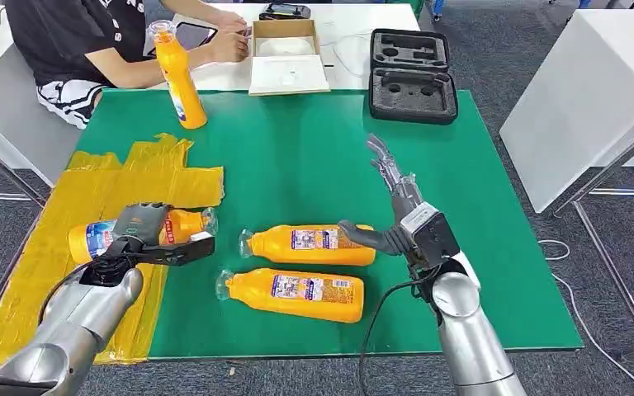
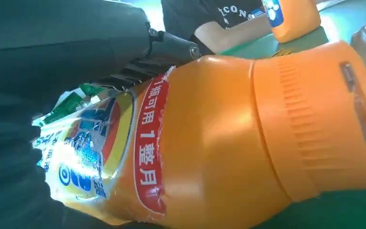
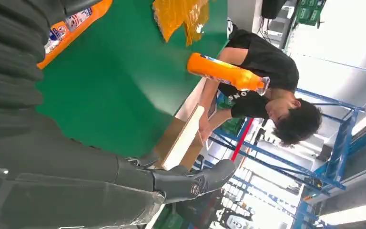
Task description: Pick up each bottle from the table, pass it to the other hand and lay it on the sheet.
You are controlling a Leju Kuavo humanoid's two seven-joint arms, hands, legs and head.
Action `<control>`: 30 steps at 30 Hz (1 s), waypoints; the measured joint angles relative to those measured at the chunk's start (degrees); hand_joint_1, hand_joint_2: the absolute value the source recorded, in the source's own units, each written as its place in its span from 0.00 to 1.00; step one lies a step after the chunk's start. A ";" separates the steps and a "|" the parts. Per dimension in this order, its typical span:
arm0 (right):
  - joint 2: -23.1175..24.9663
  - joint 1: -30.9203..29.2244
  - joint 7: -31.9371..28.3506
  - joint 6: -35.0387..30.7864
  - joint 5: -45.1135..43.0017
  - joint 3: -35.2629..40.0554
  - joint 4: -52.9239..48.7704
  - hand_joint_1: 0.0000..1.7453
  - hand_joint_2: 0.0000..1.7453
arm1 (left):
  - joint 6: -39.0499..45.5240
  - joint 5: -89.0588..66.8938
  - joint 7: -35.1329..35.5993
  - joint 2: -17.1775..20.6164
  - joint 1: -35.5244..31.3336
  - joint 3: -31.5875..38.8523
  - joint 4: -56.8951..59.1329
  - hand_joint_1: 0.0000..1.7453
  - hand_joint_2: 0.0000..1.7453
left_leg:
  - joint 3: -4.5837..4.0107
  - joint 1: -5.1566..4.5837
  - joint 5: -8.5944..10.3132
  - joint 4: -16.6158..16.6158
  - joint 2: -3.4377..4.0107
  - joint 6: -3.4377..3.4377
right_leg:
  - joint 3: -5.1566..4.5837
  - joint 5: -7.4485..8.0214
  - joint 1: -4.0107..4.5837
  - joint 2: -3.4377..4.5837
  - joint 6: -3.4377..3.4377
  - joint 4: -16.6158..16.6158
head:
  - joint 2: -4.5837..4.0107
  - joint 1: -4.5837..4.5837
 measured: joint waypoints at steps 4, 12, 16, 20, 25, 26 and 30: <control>0.00 -0.07 0.00 0.00 0.00 0.00 0.07 0.00 1.00 | -0.26 0.00 0.00 -0.07 -0.06 0.24 0.13 0.00 1.00 | 0.00 0.00 0.00 0.00 0.00 0.00 | 0.00 0.00 0.00 0.00 0.00 0.00 | 0.00 0.00; 0.22 -0.43 0.00 0.00 0.00 0.00 0.83 0.00 1.00 | -1.40 0.90 -1.47 -0.46 0.10 0.92 0.79 0.00 0.00 | 0.00 0.00 0.00 0.00 -0.03 0.00 | 0.02 0.00 0.00 -0.01 0.00 0.00 | 0.00 0.00; 0.22 -0.55 0.00 0.00 0.00 0.00 1.31 0.00 1.00 | -1.81 1.75 -2.21 -0.79 0.12 1.03 0.98 0.00 0.00 | 0.00 0.00 0.00 0.00 -0.03 0.00 | 0.01 0.00 0.00 -0.01 0.00 0.00 | 0.00 0.00; 0.22 -0.80 0.00 0.00 0.04 -0.02 2.36 0.00 1.00 | -1.84 3.08 -3.21 -1.31 0.18 1.95 1.29 0.00 0.00 | 0.00 0.00 0.01 0.00 -0.02 0.00 | 0.01 0.00 0.00 -0.01 0.00 0.00 | 0.00 0.00; 0.22 -0.83 -0.07 0.00 0.04 -0.02 3.04 0.00 1.00 | -1.84 3.17 -3.39 -1.62 0.20 2.36 1.31 0.00 0.00 | 0.00 0.00 0.00 0.00 -0.02 0.00 | 0.01 0.00 0.00 -0.01 0.00 0.00 | 0.00 0.00; 0.22 -0.83 -0.07 0.00 0.02 -0.02 3.17 0.00 1.00 | -1.84 3.19 -3.41 -1.64 0.20 2.38 1.33 0.00 0.00 | 0.00 0.00 0.00 0.00 -0.02 -0.01 | 0.01 0.00 0.00 -0.01 0.00 0.00 | 0.00 0.00; 0.22 -0.86 -0.07 0.00 0.04 -0.02 3.56 0.00 1.00 | -1.84 3.23 -3.41 -1.73 0.20 2.38 1.36 0.00 0.00 | -0.01 0.00 0.00 0.00 -0.02 -0.01 | 0.00 0.00 0.00 -0.01 0.00 0.00 | 0.00 0.00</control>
